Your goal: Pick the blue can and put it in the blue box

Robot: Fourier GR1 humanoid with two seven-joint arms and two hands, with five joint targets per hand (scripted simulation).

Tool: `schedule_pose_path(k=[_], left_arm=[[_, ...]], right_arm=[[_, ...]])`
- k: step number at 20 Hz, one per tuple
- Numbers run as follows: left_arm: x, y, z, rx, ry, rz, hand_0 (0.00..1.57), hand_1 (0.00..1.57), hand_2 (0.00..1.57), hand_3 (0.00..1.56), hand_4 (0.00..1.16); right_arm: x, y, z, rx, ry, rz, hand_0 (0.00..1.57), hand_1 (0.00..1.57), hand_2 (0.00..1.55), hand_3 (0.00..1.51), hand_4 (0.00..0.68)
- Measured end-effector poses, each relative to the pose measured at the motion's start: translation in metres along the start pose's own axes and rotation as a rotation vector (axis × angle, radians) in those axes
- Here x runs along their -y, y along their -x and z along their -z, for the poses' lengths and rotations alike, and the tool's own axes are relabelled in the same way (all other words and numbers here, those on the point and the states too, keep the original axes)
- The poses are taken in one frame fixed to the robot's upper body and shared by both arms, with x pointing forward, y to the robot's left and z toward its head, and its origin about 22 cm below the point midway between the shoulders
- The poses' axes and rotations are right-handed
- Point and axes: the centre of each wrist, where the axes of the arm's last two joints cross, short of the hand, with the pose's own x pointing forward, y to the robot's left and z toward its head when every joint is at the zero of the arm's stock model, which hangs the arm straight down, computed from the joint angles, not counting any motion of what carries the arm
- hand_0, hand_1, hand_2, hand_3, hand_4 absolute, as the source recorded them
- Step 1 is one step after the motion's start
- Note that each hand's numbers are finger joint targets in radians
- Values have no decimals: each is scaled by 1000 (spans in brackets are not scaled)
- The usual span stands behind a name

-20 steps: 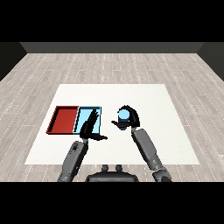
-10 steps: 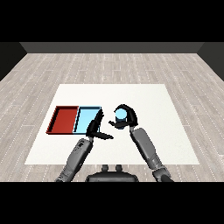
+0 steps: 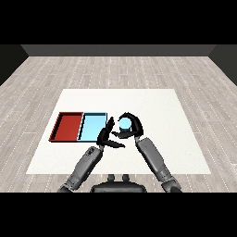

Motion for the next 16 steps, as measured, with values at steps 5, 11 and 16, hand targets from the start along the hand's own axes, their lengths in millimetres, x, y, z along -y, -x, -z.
schedule_pose_path(k=[5, 11, 16], left_arm=[[7, 3, 3, 7, 6, 8, 0, 0, 0, 0, 0], [4, 10, 10, 9, 15, 1, 0, 0, 0, 0, 0], [5, 6, 12, 8, 26, 15, 0, 0, 0, 0, 0]], right_arm=[[-9, 1, -2, 16, -17, -3, 1432, 1432, 1458, 1419, 624], [-18, 2, -1, 19, -41, 7, 1479, 1479, 1473, 1421, 618], [-18, 4, 1, 13, -63, 24, 1471, 1471, 1467, 1418, 585]])
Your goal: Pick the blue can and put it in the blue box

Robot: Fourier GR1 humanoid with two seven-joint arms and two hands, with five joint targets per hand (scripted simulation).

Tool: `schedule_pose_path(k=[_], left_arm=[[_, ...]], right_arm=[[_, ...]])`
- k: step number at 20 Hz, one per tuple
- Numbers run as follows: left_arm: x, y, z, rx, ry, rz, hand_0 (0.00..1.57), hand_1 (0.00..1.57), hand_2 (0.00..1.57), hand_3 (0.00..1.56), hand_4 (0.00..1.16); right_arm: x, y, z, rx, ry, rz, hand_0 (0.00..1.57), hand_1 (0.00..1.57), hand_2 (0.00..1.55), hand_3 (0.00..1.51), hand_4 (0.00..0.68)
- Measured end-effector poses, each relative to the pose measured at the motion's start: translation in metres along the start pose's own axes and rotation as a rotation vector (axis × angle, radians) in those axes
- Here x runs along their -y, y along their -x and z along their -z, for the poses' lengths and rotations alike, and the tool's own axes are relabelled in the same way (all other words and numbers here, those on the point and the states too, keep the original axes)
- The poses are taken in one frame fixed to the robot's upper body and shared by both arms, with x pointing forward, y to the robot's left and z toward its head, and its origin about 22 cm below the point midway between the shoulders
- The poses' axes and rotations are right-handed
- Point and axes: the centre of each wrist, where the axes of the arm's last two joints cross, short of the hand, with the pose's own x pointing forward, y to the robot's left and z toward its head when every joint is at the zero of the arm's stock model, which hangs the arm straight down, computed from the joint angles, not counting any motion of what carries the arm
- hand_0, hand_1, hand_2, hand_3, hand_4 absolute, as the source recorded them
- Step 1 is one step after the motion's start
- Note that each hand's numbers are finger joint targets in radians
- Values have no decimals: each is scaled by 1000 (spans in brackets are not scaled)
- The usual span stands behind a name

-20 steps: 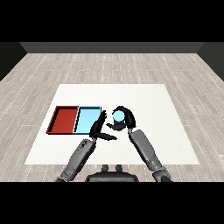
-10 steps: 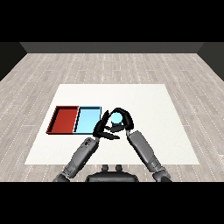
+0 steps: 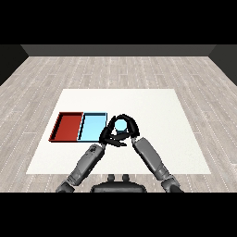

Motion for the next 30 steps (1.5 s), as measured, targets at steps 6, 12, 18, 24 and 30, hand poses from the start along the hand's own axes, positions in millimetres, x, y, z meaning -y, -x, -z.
schedule_pose_path(k=[6, 12, 18, 24, 30], left_arm=[[3, 3, 2, 14, 17, -8, 0, 0, 0, 0, 0], [7, -2, 12, 18, -3, 28, 0, 0, 0, 0, 174], [8, -2, 16, -31, -44, 120, 0, 0, 0, 0, 0], [8, -10, 19, -12, -57, 227, 893, 893, 967, 857, 651], [10, -5, 17, -13, -91, 204, 629, 629, 681, 361, 654]], right_arm=[[-15, -5, 1, -6, -16, 1, 1460, 1460, 1446, 1396, 556], [-20, -6, 1, -5, -33, 11, 1498, 1498, 1467, 1409, 533], [-22, -3, 1, 3, -37, 20, 1491, 1491, 1460, 1405, 570], [-22, -5, 3, 5, -37, 15, 1487, 1487, 1462, 1403, 558], [-24, -8, 1, 15, -37, 18, 1484, 1484, 1454, 1401, 592]])
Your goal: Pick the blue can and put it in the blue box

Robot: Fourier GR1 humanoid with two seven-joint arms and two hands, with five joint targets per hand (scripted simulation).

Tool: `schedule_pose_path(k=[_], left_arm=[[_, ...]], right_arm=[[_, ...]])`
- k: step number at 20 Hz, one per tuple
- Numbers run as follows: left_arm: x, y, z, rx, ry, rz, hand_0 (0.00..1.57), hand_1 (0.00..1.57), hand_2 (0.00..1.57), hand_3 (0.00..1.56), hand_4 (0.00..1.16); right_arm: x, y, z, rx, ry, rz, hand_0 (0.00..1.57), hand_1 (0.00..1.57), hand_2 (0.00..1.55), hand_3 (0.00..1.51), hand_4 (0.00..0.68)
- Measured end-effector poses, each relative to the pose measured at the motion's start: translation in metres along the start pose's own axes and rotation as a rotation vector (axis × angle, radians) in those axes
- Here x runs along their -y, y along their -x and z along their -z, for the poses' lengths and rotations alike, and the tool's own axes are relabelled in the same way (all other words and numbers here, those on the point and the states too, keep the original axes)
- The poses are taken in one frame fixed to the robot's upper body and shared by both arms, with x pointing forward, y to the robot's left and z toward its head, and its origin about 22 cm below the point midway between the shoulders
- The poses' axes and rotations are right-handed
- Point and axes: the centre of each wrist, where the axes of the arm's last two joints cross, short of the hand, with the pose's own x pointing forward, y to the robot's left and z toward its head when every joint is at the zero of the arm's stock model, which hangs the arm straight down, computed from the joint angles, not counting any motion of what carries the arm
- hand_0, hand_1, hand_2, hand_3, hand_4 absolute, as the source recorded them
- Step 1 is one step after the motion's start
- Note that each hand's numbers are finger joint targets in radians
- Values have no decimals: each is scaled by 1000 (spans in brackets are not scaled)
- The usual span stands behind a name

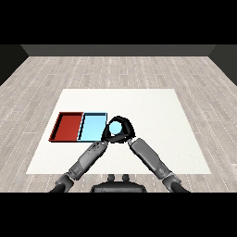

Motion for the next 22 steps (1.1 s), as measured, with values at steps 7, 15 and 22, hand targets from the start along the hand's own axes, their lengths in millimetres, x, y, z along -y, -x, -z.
schedule_pose_path(k=[7, 15, 22], left_arm=[[4, 3, -4, -9, -39, -55, 1571, 1571, 1563, 1433, 643], [5, 8, 0, 114, -127, -87, 1571, 1571, 1552, 1468, 1044], [1, 7, 4, 169, -148, -99, 1571, 1571, 1567, 1460, 1142]], right_arm=[[3, -1, -1, 2, 8, 19, 1438, 1438, 1434, 1393, 520], [5, -4, -5, -43, 24, 49, 0, 0, 0, 0, 0], [8, -3, -5, -43, 40, 32, 0, 0, 0, 0, 0]])
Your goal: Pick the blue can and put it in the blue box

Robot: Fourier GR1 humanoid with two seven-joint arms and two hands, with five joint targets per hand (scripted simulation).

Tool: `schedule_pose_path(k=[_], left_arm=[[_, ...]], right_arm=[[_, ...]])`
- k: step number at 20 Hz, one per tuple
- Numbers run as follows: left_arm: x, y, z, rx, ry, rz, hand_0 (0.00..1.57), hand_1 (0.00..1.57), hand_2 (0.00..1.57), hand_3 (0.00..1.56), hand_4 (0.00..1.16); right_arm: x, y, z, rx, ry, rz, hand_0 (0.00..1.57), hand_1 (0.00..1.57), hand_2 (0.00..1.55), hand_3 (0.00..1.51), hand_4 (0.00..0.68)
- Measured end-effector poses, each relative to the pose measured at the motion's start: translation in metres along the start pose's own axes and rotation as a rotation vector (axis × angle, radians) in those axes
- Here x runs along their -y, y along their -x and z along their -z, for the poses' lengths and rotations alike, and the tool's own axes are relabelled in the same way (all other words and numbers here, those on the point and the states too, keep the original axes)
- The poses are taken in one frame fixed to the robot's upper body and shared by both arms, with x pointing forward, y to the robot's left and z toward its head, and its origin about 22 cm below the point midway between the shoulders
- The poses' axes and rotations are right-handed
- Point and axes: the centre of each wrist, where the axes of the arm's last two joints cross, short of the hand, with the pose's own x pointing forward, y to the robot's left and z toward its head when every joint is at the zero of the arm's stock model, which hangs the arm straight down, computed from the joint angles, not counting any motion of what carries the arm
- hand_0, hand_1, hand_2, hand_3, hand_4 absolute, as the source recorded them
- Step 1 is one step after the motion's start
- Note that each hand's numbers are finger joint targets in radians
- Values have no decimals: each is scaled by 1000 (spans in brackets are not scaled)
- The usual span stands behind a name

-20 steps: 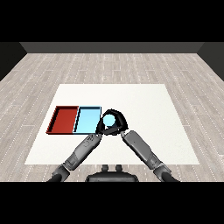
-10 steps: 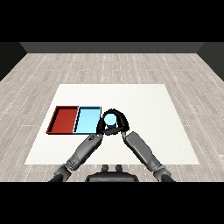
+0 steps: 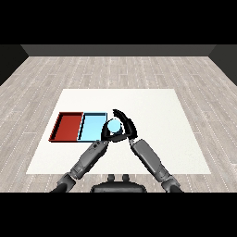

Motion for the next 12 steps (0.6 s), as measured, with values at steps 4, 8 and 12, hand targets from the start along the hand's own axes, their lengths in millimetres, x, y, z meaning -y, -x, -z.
schedule_pose_path(k=[4, 8, 12], left_arm=[[-1, 0, 1, 34, -13, 43, 1571, 1571, 1571, 1476, 1142], [-6, 3, -1, 40, -25, 62, 1571, 1571, 1571, 1484, 1146], [-16, 5, 5, 46, -46, 104, 1571, 1571, 1571, 1465, 1124]], right_arm=[[8, -4, 2, 21, 42, 3, 0, 0, 0, 0, 0], [21, -13, -1, 45, 65, 45, 0, 0, 0, 0, 0], [44, -21, -15, 80, 52, 86, 0, 0, 0, 0, 0]])
